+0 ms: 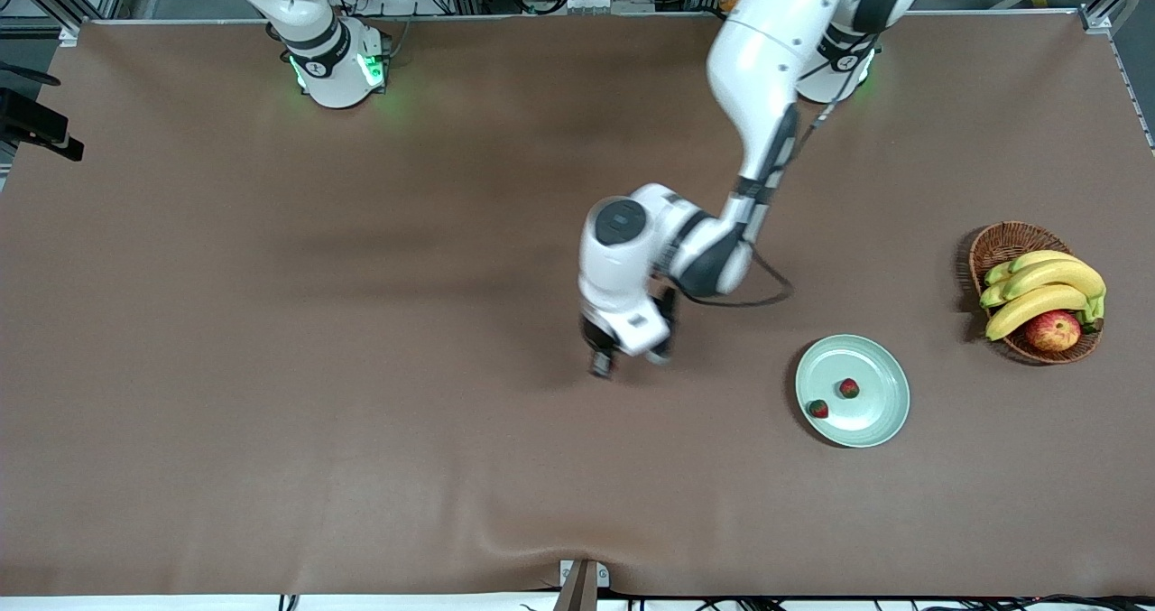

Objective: Collect all strawberries into plate
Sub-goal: 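Carry the strawberry to the plate and open the left gripper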

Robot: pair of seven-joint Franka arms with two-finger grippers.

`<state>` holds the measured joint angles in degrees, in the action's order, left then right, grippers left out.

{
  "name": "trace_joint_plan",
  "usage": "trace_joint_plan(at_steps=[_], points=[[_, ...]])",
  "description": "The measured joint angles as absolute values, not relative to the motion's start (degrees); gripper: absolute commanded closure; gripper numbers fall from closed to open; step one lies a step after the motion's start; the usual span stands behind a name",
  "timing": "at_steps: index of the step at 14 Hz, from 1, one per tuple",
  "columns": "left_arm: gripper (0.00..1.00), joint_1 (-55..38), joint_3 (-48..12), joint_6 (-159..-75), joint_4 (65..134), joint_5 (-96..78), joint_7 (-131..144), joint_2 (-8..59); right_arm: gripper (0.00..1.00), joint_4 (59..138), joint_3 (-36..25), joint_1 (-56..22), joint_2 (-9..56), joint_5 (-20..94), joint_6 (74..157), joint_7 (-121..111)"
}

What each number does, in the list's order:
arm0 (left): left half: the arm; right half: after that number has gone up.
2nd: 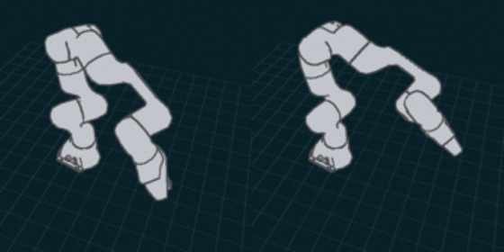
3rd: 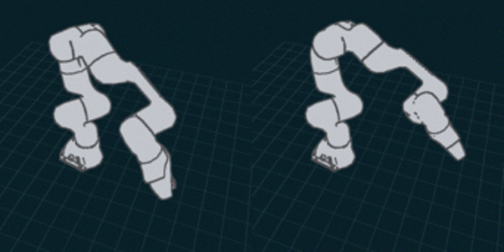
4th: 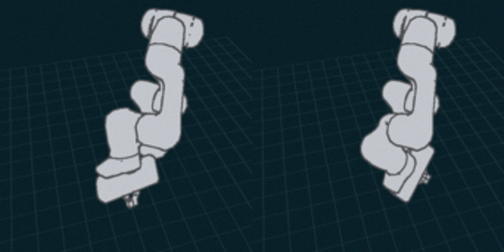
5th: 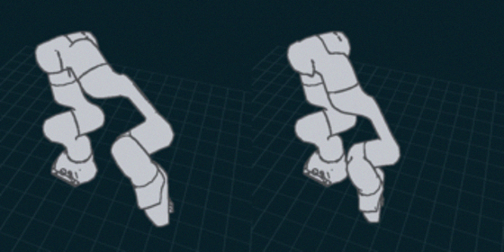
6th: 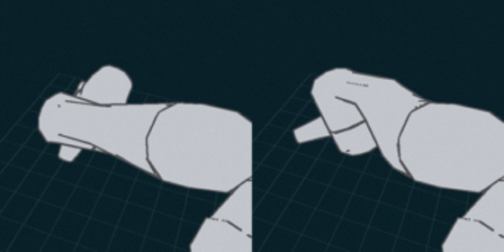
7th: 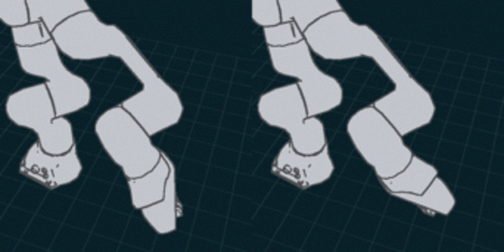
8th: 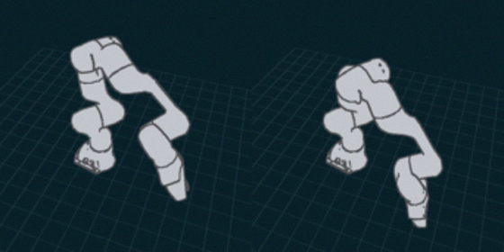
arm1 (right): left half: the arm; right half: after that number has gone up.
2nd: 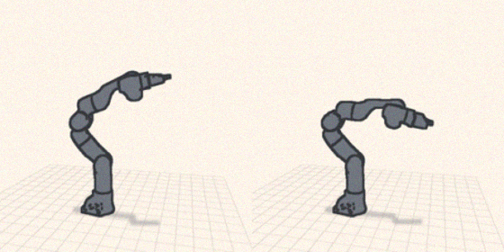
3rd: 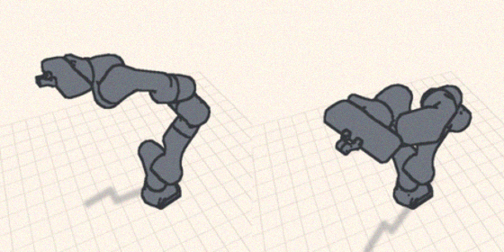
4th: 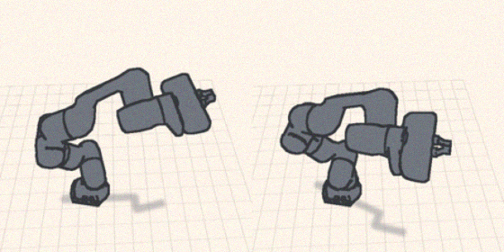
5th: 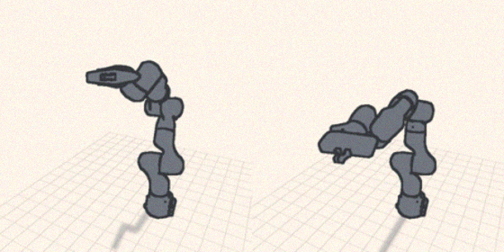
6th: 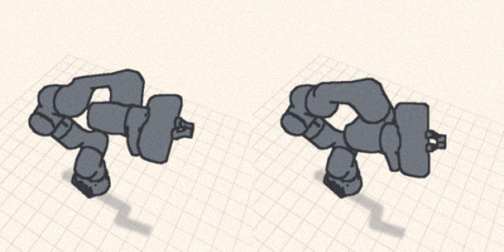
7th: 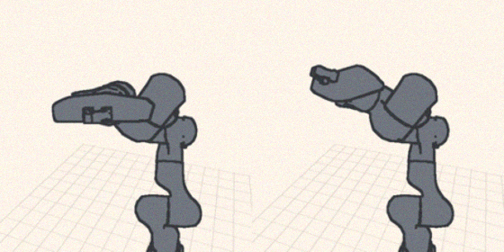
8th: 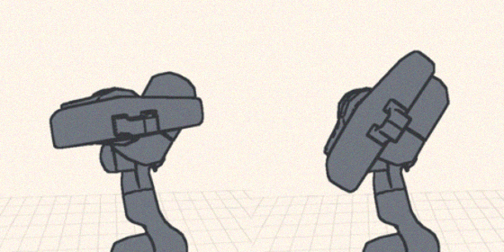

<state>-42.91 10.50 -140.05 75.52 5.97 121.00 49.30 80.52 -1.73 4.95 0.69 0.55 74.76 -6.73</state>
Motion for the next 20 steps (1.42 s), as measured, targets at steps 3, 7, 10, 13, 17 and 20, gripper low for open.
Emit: trace_joint_plan(at_steps=[3,7,10,13,17,20], points=[[1.00,-37.0,14.6,-139.6,76.0,6.0,117.3,49.1,0.00,80.5,-1.5,4.9,0.7,0.6,74.8,-6.7],[1.00,-26.2,14.4,-139.6,76.5,6.0,109.1,49.1,0.00,80.6,-0.9,4.7,0.8,0.6,74.7,-6.7],[1.00,-21.5,13.9,-139.5,78.4,6.0,105.6,49.1,0.00,80.7,-0.9,4.7,1.0,0.6,74.7,-6.7],[0.24,-20.4,13.0,-139.5,81.5,6.0,105.0,49.1,0.00,80.7,-0.9,4.7,1.4,0.3,74.7,-6.7],[0.00,-20.5,12.9,-139.5,82.3,6.0,103.1,48.6,0.00,80.7,-0.8,4.6,1.9,0.2,74.7,-6.9],[0.00,-20.6,12.9,-137.0,82.4,6.0,96.5,46.6,0.00,80.7,-0.7,4.6,1.9,0.1,74.6,-9.0]])
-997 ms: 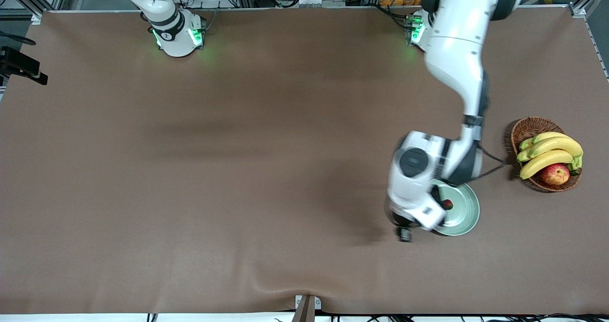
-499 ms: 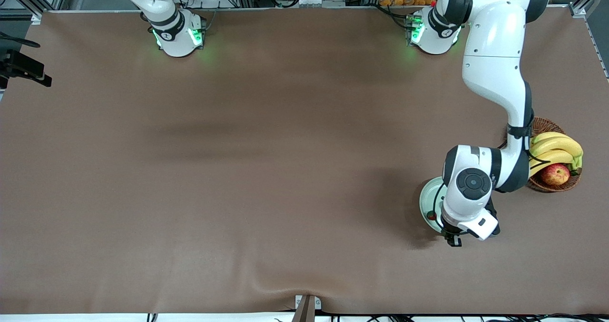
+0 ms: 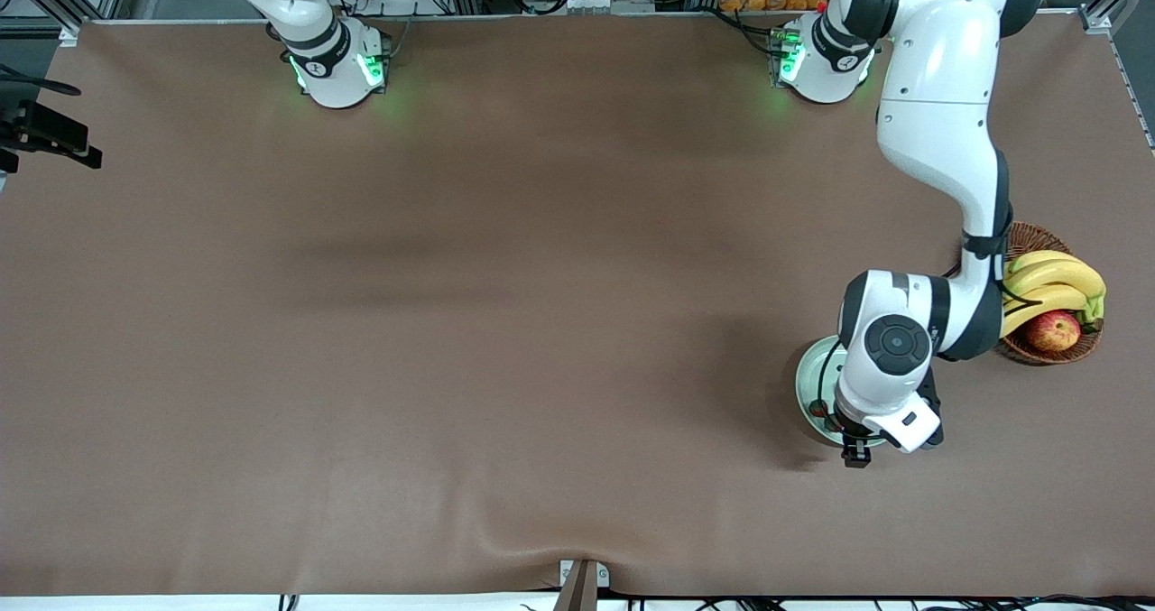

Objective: Collect all strawberries into plate
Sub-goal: 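Carry the strawberry to the plate and open the left gripper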

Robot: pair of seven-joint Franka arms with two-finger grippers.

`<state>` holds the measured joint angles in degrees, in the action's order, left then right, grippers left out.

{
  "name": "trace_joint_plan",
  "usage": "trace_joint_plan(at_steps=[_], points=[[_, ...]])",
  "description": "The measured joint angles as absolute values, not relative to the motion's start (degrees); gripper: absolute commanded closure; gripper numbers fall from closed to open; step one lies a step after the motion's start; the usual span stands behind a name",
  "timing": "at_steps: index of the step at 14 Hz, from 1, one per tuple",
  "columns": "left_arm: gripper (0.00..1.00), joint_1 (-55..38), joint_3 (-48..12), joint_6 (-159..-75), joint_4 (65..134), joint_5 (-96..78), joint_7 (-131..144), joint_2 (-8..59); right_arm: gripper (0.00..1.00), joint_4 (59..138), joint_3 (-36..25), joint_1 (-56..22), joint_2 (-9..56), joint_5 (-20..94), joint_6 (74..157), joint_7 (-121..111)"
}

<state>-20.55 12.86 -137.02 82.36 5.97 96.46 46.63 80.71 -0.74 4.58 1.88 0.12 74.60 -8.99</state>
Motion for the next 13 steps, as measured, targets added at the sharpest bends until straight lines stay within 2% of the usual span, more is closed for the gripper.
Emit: trace_joint_plan(at_steps=[9,13], points=[[0.00,-17.7,12.8,-121.4,82.8,5.9,59.5,33.5,0.00,80.6,-0.6,3.4,1.9,-0.9,73.4,-10.0],[0.00,-17.2,12.5,-114.1,85.4,4.6,47.7,26.2,0.00,80.6,-0.6,3.4,1.9,-1.2,73.4,-10.0]])
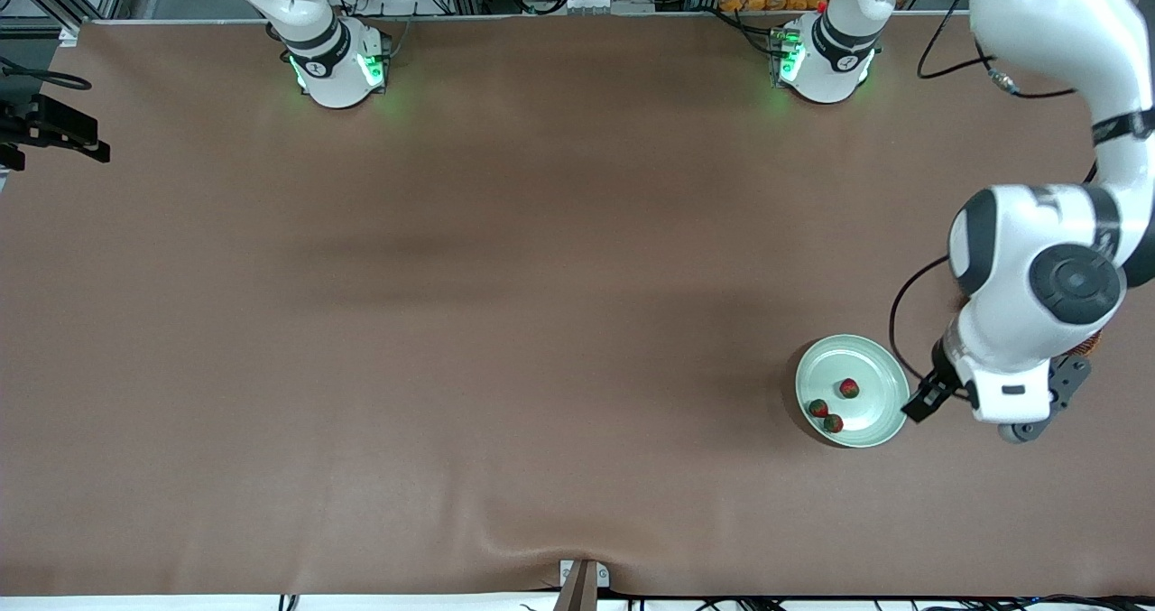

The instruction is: Collect all strawberries into plate

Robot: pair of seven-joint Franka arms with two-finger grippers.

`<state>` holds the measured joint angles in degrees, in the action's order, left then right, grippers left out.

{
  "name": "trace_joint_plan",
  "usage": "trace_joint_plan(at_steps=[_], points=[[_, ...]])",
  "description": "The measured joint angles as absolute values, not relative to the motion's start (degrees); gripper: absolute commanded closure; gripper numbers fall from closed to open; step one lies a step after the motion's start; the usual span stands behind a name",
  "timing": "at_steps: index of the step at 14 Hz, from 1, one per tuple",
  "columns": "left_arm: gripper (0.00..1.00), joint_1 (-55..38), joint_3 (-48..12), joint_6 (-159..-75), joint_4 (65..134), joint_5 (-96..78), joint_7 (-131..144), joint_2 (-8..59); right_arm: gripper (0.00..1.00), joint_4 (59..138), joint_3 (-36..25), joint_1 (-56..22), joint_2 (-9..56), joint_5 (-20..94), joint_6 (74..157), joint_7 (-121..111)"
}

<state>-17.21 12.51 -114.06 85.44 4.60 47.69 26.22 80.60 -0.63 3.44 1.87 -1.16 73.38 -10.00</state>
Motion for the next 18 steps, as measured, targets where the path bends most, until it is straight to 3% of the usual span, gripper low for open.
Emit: trace_joint_plan(at_steps=[6,9,12,18], points=[[0.00,-17.0,11.7,-106.9,94.1,4.6,30.9,13.3,0.00,80.5,-0.8,3.5,1.8,-1.2,73.4,-10.0],[0.00,-11.2,5.0,-102.8,95.2,4.6,24.0,8.3,0.00,80.4,-0.8,3.5,1.8,-1.2,73.4,-10.0],[0.00,-7.0,0.2,-100.2,95.5,4.3,16.3,5.9,0.00,80.4,-0.8,3.5,1.8,-1.3,73.4,-10.0],[0.00,-5.5,-0.3,-89.5,92.7,3.0,0.2,3.0,0.00,80.4,-0.8,3.5,1.8,-1.3,73.4,-10.0]])
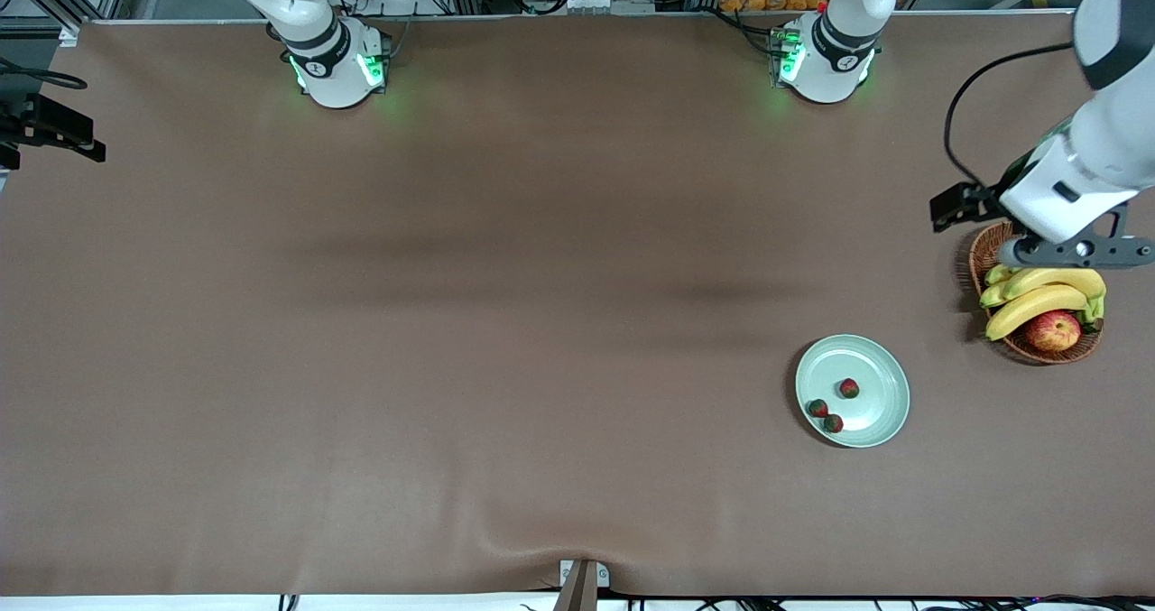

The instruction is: Collect all strawberries into plate

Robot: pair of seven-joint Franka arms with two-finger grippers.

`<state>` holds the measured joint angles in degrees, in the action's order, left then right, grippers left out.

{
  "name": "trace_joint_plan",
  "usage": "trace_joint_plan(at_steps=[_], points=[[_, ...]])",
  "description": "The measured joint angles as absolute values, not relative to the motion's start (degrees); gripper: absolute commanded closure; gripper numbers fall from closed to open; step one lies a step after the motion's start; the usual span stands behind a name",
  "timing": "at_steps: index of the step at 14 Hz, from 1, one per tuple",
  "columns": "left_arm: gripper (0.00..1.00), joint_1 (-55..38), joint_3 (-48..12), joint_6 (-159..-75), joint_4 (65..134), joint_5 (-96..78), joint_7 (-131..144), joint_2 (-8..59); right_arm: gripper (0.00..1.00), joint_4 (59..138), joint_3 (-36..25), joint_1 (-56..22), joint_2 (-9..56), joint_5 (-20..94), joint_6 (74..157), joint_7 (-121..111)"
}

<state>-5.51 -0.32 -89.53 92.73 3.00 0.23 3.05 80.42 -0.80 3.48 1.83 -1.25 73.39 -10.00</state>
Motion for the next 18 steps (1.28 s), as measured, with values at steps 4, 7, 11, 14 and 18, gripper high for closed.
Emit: trace_joint_plan(at_steps=[4,7,11,14,18], points=[[0.00,-5.1,-0.4,-88.8,88.7,1.6,-0.5,2.9,0.00,80.4,-0.8,3.5,1.8,-1.3,73.4,-10.0],[0.00,-5.1,-0.5,-86.1,86.2,1.3,-0.4,2.9,0.00,80.4,-0.8,3.5,1.8,-1.3,73.4,-10.0],[0.00,-5.1,-0.6,-83.8,83.4,-1.0,0.1,2.9,0.00,80.4,-0.8,3.5,1.8,-1.3,73.4,-10.0],[0.00,-5.1,-0.8,-83.5,83.0,-1.1,0.1,2.9,0.00,80.4,-0.8,3.5,1.8,-1.3,73.4,-10.0],[0.00,-5.1,-1.4,-83.4,83.0,-0.6,0.1,2.9,0.00,80.4,-0.8,3.5,1.8,-1.3,73.4,-10.0]])
